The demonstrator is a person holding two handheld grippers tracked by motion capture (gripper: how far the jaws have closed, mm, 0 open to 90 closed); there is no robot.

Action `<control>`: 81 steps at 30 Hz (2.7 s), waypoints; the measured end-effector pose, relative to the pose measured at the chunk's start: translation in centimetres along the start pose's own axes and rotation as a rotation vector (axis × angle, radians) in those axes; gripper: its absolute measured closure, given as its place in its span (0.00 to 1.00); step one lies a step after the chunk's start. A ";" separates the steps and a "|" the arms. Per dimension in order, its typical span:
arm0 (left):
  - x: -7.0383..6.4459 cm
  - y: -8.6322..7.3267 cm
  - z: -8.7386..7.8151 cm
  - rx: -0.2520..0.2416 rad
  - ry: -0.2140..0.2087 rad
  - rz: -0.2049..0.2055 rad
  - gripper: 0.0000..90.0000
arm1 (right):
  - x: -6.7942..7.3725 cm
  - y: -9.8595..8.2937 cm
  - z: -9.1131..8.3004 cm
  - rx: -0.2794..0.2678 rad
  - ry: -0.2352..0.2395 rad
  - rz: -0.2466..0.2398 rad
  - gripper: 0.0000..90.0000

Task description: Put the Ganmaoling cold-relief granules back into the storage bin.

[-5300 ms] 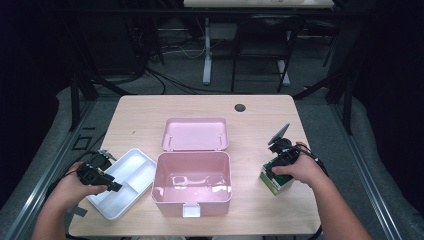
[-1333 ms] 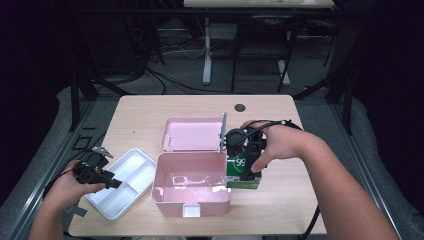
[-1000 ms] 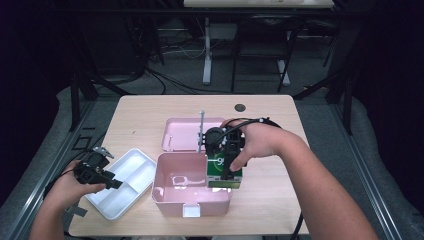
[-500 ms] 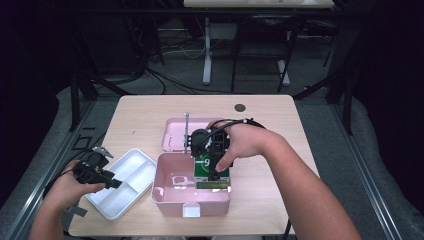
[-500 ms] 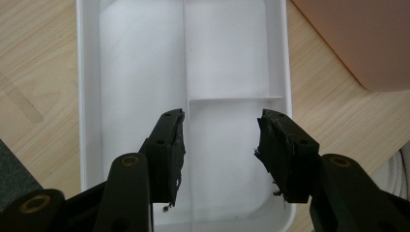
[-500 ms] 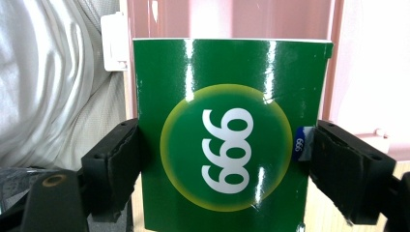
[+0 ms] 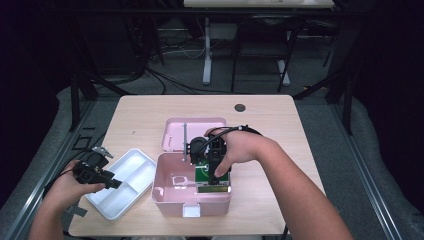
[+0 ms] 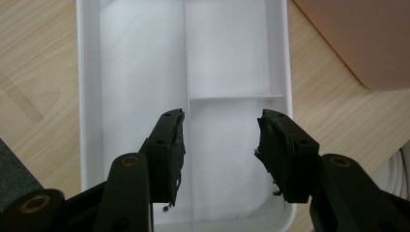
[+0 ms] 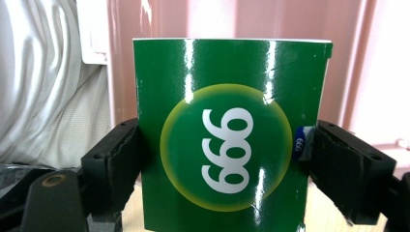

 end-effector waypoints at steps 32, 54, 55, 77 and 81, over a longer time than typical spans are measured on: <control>-0.1 0.1 0.2 0.006 -0.001 0.006 0.57 | -1.1 -0.7 5.1 -0.014 0.020 0.018 0.18; -0.1 0.2 0.3 0.010 0.000 0.008 0.57 | -1.4 -0.7 7.6 -0.008 0.043 0.035 0.18; -0.1 0.2 0.3 0.010 0.000 0.008 0.57 | -1.4 -0.7 7.6 -0.007 0.042 0.036 0.18; -0.1 0.2 0.3 0.009 0.000 0.006 0.57 | -1.8 -1.0 8.4 -0.024 0.045 0.057 0.17; -0.1 0.2 0.3 0.008 -0.001 0.008 0.57 | -1.7 -0.9 8.5 -0.018 0.043 0.058 0.17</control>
Point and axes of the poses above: each handheld gripper's, and its own axes: z roughly forward along the jaws, y roughly out of its top, x roughly to its left, the point moved 1 cm from there along z, roughly forward along the jaws, and after that the axes turned 4 degrees about x, right-handed, at the moved point
